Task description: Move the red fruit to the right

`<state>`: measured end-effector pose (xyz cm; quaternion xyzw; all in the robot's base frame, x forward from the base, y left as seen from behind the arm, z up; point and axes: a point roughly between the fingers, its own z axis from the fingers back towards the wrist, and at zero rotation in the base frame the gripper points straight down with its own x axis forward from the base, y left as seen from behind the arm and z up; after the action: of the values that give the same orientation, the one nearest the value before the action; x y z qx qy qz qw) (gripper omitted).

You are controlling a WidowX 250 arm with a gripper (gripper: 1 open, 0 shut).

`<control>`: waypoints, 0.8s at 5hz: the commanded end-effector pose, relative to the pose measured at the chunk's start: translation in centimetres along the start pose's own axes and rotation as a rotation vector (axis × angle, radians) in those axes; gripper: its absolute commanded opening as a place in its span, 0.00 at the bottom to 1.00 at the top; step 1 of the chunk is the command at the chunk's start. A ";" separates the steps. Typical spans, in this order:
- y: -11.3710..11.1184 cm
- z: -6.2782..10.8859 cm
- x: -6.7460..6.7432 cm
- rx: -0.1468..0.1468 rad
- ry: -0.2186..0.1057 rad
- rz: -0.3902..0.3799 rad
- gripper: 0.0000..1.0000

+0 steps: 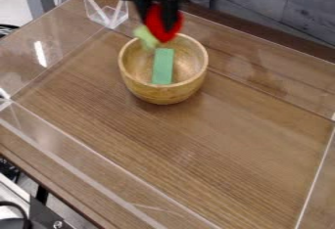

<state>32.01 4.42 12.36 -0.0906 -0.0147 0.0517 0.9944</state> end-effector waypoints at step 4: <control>-14.3 -4.5 0.2 0.006 -0.027 -0.068 0.00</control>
<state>33.23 -10.34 9.08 -0.0813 -0.0072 0.0181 0.9965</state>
